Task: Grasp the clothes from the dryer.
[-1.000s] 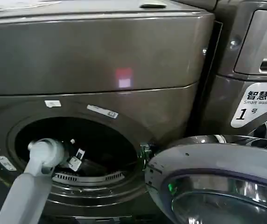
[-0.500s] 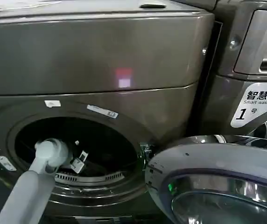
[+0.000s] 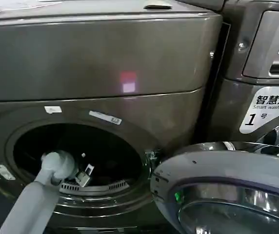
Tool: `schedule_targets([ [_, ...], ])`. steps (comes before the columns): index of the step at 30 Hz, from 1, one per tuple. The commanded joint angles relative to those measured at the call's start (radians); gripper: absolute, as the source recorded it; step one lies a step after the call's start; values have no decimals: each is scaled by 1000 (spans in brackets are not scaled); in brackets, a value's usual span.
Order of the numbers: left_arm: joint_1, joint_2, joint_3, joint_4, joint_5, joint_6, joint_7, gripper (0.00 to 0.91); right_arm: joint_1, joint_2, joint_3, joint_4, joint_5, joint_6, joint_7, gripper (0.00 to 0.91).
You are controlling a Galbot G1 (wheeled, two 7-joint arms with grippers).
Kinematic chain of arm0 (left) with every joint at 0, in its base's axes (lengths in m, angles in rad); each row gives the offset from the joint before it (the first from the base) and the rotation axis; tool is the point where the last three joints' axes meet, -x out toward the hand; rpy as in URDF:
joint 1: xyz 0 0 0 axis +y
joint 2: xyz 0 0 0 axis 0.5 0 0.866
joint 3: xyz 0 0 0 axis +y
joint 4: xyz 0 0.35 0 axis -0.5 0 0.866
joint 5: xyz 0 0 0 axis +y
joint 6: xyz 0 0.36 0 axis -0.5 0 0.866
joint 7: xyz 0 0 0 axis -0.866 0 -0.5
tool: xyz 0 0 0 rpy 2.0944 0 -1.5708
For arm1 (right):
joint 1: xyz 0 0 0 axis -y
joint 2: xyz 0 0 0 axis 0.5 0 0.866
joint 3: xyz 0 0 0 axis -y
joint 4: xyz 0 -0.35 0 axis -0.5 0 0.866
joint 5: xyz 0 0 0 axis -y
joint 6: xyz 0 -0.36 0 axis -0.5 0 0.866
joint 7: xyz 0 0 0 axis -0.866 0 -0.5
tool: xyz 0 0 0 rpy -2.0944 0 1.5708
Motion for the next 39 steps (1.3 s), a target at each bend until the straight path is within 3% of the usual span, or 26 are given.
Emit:
schedule_targets([
  [1,-3,1,18,55,-18,12,4,907,3,1,-4,10,-1,0,1,907],
  [12,-13,2,16,100,-30,61,4,907,1,1,-5,12,-1,0,-1,907],
  [13,-13,2,15,103,-30,63,4,148,1,1,-5,12,-1,0,-1,907],
  [14,-15,1,16,107,-35,57,4,0,2,1,-5,12,-1,0,-1,907],
  [39,-56,-5,15,139,-106,84,-11,0,6,5,-20,12,-5,2,-1,907],
])
